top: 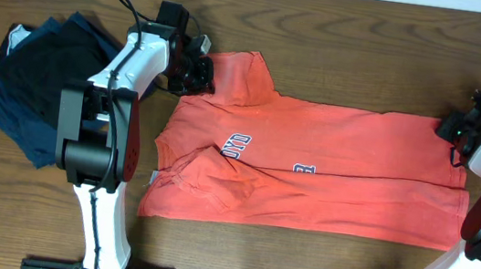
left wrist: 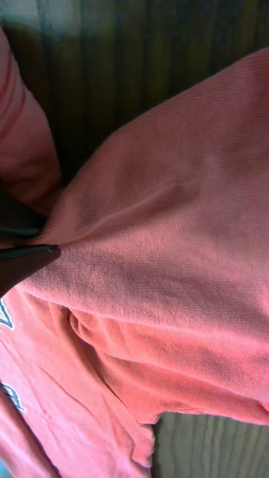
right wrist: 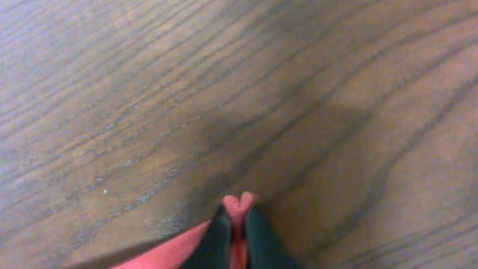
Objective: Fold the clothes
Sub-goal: 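Fold the shirt's top half down toward the bottom hem with both grippers, then release the folded strip and lift both grippers away, then grasp the strip's right end with the right gripper and fold it leftward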
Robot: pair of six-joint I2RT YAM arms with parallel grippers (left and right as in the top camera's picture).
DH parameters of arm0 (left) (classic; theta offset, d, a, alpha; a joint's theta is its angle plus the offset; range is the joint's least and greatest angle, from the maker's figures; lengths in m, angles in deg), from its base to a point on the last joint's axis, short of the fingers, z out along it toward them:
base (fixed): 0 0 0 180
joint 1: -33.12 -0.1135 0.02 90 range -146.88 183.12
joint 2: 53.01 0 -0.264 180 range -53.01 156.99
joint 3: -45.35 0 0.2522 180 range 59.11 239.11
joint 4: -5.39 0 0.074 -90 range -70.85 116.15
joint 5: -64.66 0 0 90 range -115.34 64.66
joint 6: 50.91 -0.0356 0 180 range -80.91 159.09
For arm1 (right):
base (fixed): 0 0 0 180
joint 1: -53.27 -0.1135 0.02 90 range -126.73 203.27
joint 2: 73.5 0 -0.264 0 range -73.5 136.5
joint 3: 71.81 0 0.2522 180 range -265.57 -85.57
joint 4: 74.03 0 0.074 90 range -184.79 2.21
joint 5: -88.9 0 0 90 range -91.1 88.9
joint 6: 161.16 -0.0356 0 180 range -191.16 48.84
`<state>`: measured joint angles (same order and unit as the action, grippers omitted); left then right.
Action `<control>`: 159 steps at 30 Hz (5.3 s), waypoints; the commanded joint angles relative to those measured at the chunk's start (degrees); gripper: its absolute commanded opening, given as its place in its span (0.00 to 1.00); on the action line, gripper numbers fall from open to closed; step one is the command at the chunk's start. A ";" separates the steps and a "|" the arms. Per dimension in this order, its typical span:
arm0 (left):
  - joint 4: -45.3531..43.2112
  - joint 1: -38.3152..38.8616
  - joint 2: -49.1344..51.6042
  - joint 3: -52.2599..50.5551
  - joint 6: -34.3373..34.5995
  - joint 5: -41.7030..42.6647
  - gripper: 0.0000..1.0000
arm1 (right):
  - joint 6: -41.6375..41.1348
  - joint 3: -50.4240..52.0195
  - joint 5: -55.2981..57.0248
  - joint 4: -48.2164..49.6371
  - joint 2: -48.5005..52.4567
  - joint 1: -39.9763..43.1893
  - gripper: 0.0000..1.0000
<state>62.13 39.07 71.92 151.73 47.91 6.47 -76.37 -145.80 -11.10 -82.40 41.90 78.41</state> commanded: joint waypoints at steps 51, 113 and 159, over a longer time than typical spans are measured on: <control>40.94 -1.40 -17.14 -13.90 -4.13 -9.84 0.36 | 2.89 -6.05 15.41 -63.43 -22.99 9.42 0.57; 24.74 -2.78 -32.68 -15.26 -0.35 -9.18 0.50 | 12.33 -27.67 7.65 -86.42 -9.73 -13.25 0.01; 11.72 0.26 -31.34 -30.32 -0.33 -2.34 0.90 | -6.75 -25.05 18.58 -86.55 -9.75 -35.30 0.57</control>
<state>76.08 37.61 39.41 125.26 47.91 1.16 -81.29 -171.00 6.41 -169.22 33.61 42.96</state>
